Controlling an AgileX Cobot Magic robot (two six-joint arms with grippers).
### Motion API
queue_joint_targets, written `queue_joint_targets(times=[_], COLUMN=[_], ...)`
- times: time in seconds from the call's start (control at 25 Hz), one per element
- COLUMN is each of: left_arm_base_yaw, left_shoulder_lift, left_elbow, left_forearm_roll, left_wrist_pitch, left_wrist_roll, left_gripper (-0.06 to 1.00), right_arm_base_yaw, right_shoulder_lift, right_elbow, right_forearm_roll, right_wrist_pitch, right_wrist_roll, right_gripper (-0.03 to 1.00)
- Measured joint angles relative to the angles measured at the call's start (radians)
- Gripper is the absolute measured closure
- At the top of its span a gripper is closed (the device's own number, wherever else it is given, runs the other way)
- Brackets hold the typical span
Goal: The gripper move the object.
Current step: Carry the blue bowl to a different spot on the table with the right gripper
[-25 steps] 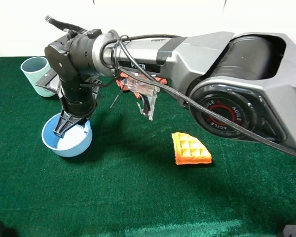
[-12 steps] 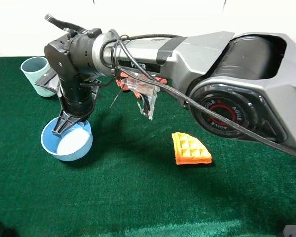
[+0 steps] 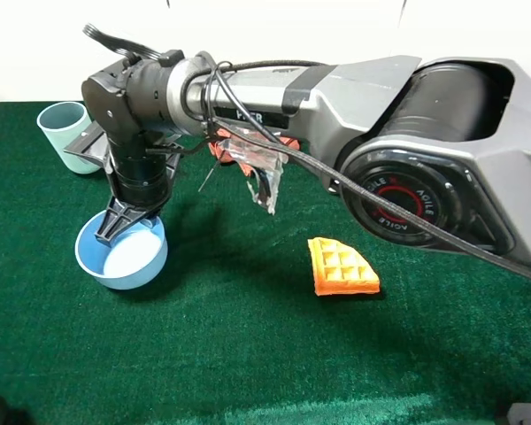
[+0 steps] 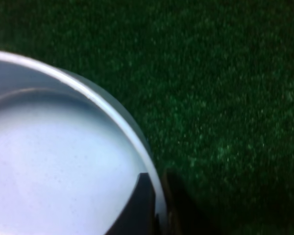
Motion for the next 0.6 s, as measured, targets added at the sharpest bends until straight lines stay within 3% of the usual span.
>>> queue_joint_targets(times=[0.28,0.6], left_arm_base_yaw=[0.000,0.000], left_shoulder_lift=[0.000,0.000], left_elbow=[0.000,0.000], left_forearm_roll=[0.000,0.000], left_wrist_pitch=[0.000,0.000], left_wrist_roll=[0.000,0.000], left_gripper=[0.02,0.02], right_arm_base_yaw=[-0.035,-0.137], right_shoulder_lift=[-0.026,-0.082], right_elbow=[-0.002,-0.031], right_forearm_roll=[-0.013,-0.015], right_wrist_pitch=[0.057,0.146], right_wrist_roll=[-0.003,-0.056], right_gripper=[0.99,0.99])
